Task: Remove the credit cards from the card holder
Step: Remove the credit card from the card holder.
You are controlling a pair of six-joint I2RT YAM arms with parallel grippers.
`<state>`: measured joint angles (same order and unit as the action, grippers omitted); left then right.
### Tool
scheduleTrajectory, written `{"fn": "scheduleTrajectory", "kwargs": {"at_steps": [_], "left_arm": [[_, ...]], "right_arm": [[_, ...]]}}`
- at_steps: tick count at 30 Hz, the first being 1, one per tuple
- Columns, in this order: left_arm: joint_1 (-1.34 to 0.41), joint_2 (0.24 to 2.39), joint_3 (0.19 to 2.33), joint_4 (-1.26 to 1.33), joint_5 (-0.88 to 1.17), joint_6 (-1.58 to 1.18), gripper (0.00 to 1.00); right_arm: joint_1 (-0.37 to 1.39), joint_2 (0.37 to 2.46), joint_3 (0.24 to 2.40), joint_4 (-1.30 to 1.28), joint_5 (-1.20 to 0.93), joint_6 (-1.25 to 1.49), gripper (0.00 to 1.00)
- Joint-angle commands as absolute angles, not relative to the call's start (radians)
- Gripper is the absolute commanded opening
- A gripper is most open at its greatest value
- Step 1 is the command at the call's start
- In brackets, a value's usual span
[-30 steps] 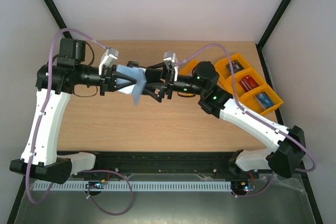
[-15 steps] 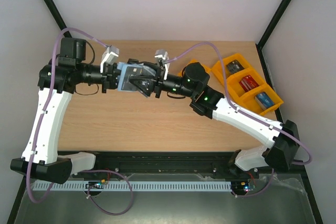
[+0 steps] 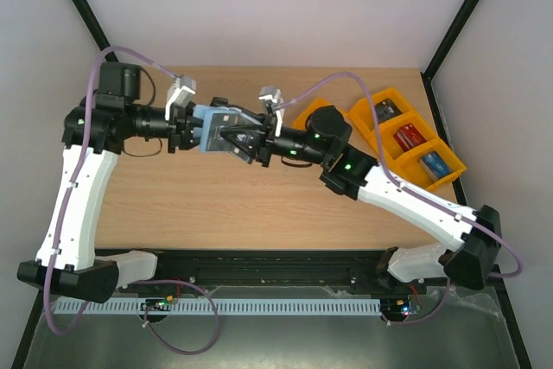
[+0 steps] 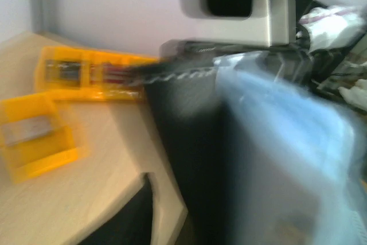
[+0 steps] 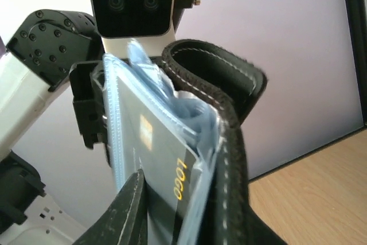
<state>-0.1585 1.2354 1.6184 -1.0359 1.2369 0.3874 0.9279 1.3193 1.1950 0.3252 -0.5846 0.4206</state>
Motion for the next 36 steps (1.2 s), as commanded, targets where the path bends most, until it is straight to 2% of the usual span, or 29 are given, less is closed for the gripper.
{"fn": "scheduleTrajectory", "kwargs": {"at_steps": [1, 3, 5, 11, 17, 19, 22, 27, 29, 30, 31, 32, 35, 36], "left_arm": [[-0.140, 1.212, 1.632, -1.102, 1.227, 0.466, 0.49], [-0.133, 1.214, 1.646, -1.163, 1.240, 0.559, 0.73], [-0.121, 1.214, 1.658, -1.227, 1.240, 0.658, 0.85], [-0.123, 1.211, 1.586, -1.220, 1.363, 0.675, 0.90], [-0.107, 1.215, 1.637, -1.257, 1.288, 0.728, 0.91], [-0.111, 1.212, 1.597, -1.195, 1.267, 0.654, 0.87], [-0.141, 1.202, 1.522, -1.011, 1.226, 0.435, 0.73], [-0.206, 1.220, 1.518, -0.970, 1.183, 0.408, 0.66], [-0.211, 1.224, 1.517, -0.971, 1.194, 0.406, 0.52], [-0.211, 1.224, 1.518, -0.975, 1.210, 0.410, 0.38], [-0.211, 1.223, 1.521, -0.985, 1.231, 0.421, 0.16], [-0.212, 1.220, 1.522, -0.997, 1.248, 0.434, 0.04], [-0.204, 1.214, 1.529, -1.030, 1.277, 0.466, 0.02], [-0.199, 1.212, 1.528, -1.033, 1.276, 0.466, 0.02]], "right_arm": [[0.898, 1.257, 1.189, 0.242, -0.485, 0.383, 0.02], [0.890, 1.245, 1.194, 0.204, -0.498, 0.365, 0.02], [0.878, 1.233, 1.193, 0.171, -0.519, 0.347, 0.02], [0.871, 1.248, 1.239, 0.101, -0.594, 0.314, 0.02], [0.869, 1.245, 1.252, 0.069, -0.624, 0.271, 0.02], [0.868, 1.238, 1.256, 0.062, -0.633, 0.261, 0.02], [0.867, 1.250, 1.271, 0.068, -0.703, 0.266, 0.02], [0.868, 1.271, 1.281, 0.089, -0.770, 0.280, 0.02], [0.868, 1.265, 1.275, 0.111, -0.784, 0.287, 0.02], [0.868, 1.263, 1.275, 0.113, -0.780, 0.287, 0.02], [0.868, 1.261, 1.277, 0.108, -0.774, 0.282, 0.02], [0.866, 1.260, 1.279, 0.098, -0.760, 0.274, 0.02], [0.855, 1.247, 1.275, 0.077, -0.720, 0.266, 0.03], [0.848, 1.241, 1.270, 0.070, -0.705, 0.267, 0.13]]}}
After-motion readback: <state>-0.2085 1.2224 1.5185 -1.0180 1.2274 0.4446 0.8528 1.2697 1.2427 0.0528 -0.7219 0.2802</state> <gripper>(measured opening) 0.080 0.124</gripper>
